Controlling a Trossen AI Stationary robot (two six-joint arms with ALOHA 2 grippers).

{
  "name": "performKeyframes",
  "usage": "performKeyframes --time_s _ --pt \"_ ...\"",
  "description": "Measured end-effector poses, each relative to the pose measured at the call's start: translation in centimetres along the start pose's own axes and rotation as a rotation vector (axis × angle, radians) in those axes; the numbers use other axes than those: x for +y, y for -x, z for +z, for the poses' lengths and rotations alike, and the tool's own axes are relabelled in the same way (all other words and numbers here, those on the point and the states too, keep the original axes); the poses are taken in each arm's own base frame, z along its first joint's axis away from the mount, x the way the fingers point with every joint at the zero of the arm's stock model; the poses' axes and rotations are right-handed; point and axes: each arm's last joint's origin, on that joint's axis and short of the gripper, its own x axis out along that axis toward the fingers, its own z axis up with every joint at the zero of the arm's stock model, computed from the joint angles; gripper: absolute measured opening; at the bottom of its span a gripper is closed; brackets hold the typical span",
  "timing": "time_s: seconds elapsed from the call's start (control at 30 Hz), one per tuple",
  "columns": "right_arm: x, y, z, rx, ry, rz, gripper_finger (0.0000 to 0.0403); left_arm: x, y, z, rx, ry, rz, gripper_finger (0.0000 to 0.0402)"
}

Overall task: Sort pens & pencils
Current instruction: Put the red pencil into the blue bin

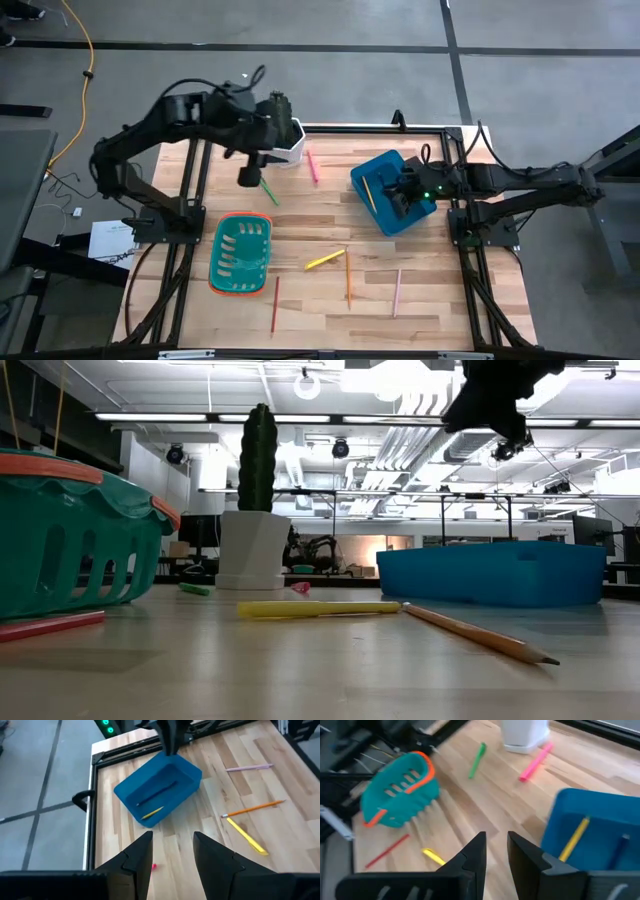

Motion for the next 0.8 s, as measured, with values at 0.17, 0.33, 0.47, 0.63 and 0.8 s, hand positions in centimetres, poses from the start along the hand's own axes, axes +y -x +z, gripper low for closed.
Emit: performKeyframes --time_s 0.17,0.33,0.47,0.63,0.8 --pt "1.3 0.3 -0.6 0.014 -0.029 0.071 0.0069 -0.8 3.1 -1.2 0.026 0.049 0.049 0.0129" --pt "2.4 0.7 -1.4 0.022 -0.048 0.117 0.0069 -1.6 6.1 -2.3 0.015 0.097 0.082 0.0129" --pt "3.1 1.0 -1.6 -0.025 -0.053 0.130 0.0069 -2.2 8.2 -3.1 -0.013 0.128 0.094 0.0129" --pt "3.6 1.2 -1.7 -0.066 -0.069 0.132 0.0069 -3.2 10.5 -3.9 -0.083 0.108 0.023 0.0129" --pt "3.8 1.3 -1.7 -0.085 -0.099 0.137 0.0069 -4.2 10.7 -4.6 -0.145 0.093 -0.177 0.0129"
